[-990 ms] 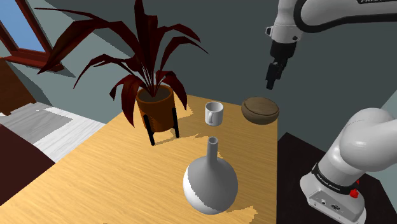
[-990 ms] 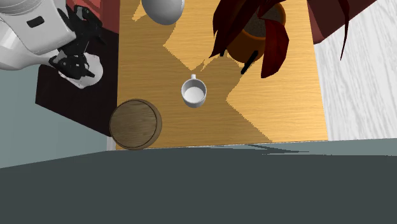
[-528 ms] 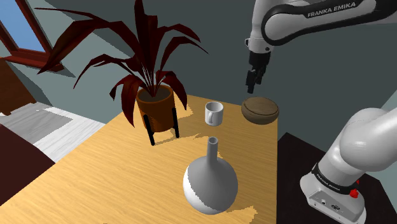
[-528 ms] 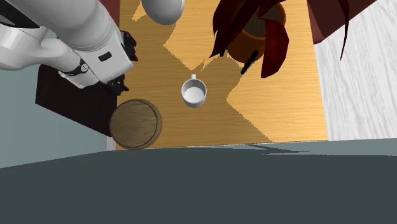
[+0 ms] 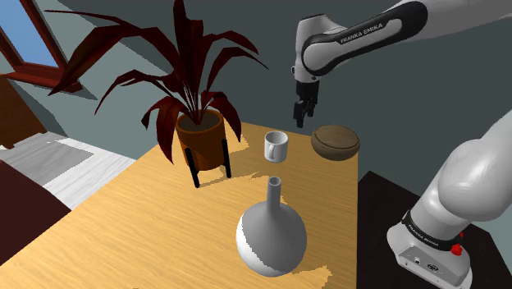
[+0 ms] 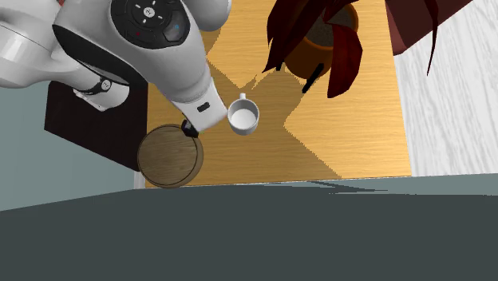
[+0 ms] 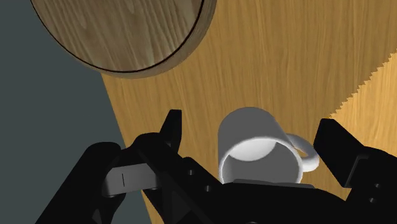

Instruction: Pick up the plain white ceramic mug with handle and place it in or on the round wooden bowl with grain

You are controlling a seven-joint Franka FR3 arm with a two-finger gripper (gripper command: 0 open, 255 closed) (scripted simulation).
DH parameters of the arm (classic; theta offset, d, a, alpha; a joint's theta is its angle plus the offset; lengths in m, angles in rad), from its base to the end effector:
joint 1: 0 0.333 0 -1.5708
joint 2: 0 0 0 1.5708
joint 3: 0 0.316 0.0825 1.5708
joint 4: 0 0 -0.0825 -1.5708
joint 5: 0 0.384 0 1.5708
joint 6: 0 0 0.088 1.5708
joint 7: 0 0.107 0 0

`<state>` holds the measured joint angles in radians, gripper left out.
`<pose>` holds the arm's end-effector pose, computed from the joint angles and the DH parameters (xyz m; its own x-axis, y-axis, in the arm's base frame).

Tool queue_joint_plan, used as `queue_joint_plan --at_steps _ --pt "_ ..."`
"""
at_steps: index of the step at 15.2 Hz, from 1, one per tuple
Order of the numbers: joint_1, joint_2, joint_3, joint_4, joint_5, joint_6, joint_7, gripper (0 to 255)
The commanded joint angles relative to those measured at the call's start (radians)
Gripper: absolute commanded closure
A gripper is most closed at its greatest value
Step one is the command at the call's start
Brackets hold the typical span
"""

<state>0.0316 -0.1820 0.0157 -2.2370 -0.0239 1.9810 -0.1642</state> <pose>0.4816 0.0215 0.4398 0.9728 0.2186 -0.0770 0.2201 -0.9754 0.0116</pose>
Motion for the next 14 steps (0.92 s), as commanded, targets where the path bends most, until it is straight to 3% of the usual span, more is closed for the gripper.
queue_joint_plan --at_steps 1,9,14 --pt "0.001 0.09 0.0 0.049 0.003 0.032 -0.008 0" --pt "0.006 0.41 0.005 0.286 0.014 0.082 -0.033 0" --pt "0.006 0.435 0.005 0.249 0.014 0.145 -0.033 0"
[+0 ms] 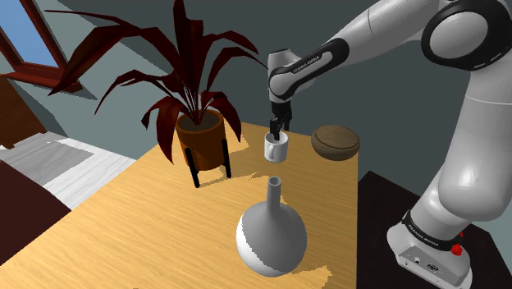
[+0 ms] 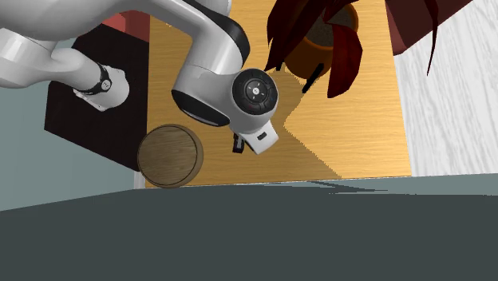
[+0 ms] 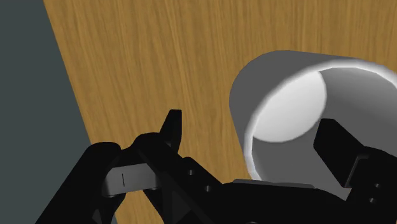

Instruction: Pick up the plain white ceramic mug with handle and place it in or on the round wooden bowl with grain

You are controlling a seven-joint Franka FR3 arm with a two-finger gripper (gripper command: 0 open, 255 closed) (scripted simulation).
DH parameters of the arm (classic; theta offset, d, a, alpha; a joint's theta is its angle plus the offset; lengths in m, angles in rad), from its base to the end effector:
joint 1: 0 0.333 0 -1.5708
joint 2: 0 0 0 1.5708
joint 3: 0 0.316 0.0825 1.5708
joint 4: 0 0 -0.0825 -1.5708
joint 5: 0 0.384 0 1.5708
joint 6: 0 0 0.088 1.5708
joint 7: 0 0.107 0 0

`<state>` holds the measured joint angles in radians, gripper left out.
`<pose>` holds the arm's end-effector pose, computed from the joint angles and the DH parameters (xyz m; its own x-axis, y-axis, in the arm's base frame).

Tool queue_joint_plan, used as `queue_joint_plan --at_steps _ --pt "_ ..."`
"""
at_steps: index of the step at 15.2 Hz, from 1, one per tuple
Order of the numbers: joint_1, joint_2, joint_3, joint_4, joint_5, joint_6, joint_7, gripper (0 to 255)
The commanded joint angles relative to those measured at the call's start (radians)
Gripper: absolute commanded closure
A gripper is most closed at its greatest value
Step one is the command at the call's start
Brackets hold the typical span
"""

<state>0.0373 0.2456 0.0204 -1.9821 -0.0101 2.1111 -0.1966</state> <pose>0.5853 0.0330 0.3338 0.9598 0.2562 -0.1146 0.2556 -0.9666 -0.0197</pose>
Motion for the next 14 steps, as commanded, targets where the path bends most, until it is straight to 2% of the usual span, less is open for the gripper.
queue_joint_plan --at_steps 1,10,11,14 --pt "0.0 0.013 0.0 -0.013 0.0 0.027 0.0 0" --pt "0.0 0.022 0.0 -0.023 -0.001 0.046 0.0 0" --pt "0.0 0.022 0.0 -0.023 -0.001 0.046 0.0 255" --pt "0.0 0.022 0.0 -0.023 -0.001 0.046 0.0 255"
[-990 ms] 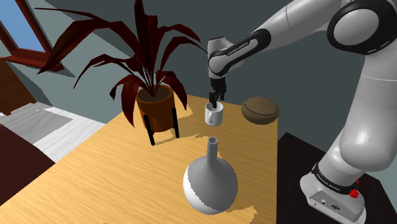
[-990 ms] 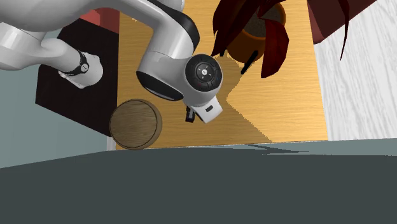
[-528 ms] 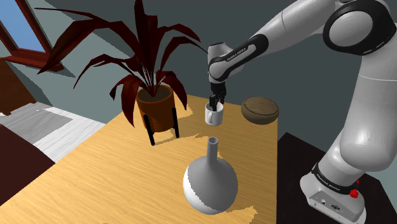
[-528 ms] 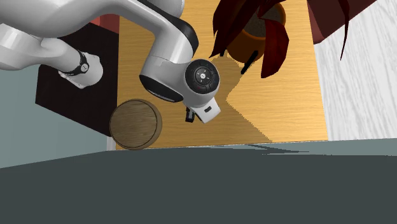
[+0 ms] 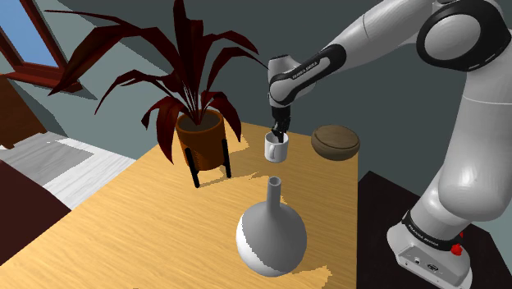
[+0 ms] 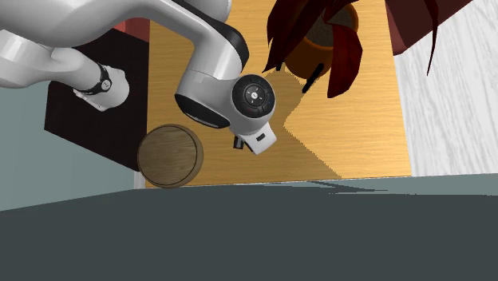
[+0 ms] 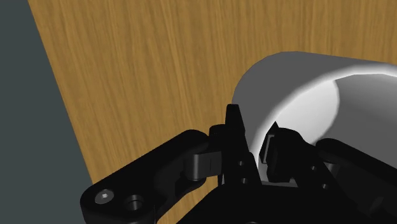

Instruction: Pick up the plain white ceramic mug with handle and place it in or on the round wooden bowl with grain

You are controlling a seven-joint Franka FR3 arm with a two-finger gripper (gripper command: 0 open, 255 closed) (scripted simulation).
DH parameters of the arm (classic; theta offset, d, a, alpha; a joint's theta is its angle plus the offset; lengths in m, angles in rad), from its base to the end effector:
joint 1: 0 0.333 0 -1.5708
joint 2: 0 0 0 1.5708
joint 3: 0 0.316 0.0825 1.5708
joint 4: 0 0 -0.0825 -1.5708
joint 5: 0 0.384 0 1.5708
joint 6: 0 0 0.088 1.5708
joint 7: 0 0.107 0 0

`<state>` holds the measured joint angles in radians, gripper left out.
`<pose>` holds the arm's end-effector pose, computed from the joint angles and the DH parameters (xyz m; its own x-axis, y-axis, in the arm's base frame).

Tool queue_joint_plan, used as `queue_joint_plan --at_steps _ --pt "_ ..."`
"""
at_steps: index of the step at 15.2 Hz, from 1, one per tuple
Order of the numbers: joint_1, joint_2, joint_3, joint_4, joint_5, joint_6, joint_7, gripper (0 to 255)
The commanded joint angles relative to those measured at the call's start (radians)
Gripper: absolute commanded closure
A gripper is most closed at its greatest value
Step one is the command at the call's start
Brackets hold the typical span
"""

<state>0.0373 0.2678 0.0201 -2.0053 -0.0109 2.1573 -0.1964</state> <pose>0.5837 0.0328 0.3144 0.9598 0.2564 -0.1138 0.2559 -0.9665 -0.0196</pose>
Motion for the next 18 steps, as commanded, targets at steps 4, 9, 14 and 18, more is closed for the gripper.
queue_joint_plan --at_steps 4,9,14,18 --pt "0.0 0.0 0.0 0.0 0.0 0.0 0.0 255" --pt "0.0 -0.022 0.0 0.013 0.001 -0.035 -0.001 255" --pt "0.0 -0.056 0.001 0.039 0.002 -0.095 -0.001 255" --pt "0.0 -0.079 0.001 0.064 0.003 -0.143 -0.002 255"
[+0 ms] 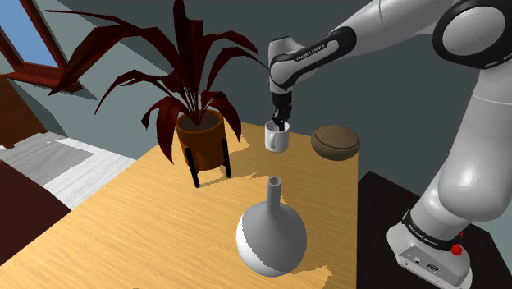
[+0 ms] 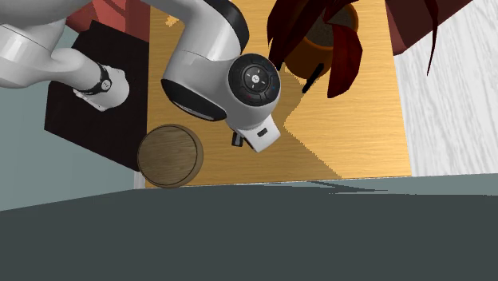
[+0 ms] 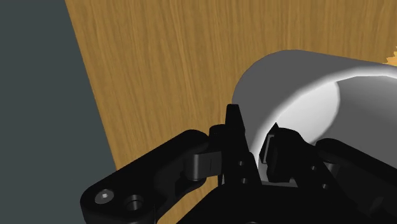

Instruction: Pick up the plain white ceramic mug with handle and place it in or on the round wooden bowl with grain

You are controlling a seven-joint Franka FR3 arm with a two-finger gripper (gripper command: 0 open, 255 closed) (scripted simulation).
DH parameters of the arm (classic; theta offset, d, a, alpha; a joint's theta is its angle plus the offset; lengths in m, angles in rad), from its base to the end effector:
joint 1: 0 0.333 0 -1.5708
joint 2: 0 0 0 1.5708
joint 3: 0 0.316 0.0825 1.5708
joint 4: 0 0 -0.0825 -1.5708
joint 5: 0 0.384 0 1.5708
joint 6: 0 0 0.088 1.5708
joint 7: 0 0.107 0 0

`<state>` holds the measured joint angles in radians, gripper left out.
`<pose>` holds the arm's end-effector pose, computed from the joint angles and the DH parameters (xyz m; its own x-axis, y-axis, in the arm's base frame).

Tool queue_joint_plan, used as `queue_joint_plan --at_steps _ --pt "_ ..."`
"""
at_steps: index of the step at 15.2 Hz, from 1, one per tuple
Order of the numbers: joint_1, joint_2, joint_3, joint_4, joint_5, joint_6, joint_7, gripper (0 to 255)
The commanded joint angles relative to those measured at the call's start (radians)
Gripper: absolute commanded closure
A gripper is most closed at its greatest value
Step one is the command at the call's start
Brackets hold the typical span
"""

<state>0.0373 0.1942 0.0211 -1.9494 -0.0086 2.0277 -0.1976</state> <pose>0.5834 0.0332 0.3719 0.9598 0.2566 -0.1140 0.2560 -0.9665 -0.0196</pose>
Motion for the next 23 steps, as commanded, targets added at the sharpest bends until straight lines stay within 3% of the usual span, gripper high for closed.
queue_joint_plan --at_steps 1,21,23 --pt "0.0 -0.011 0.0 0.015 0.0 -0.026 -0.001 255" --pt "-0.001 -0.079 0.0 0.193 0.002 -0.271 -0.003 255" --pt "-0.019 -0.135 -0.015 0.126 0.001 -0.261 -0.037 255"
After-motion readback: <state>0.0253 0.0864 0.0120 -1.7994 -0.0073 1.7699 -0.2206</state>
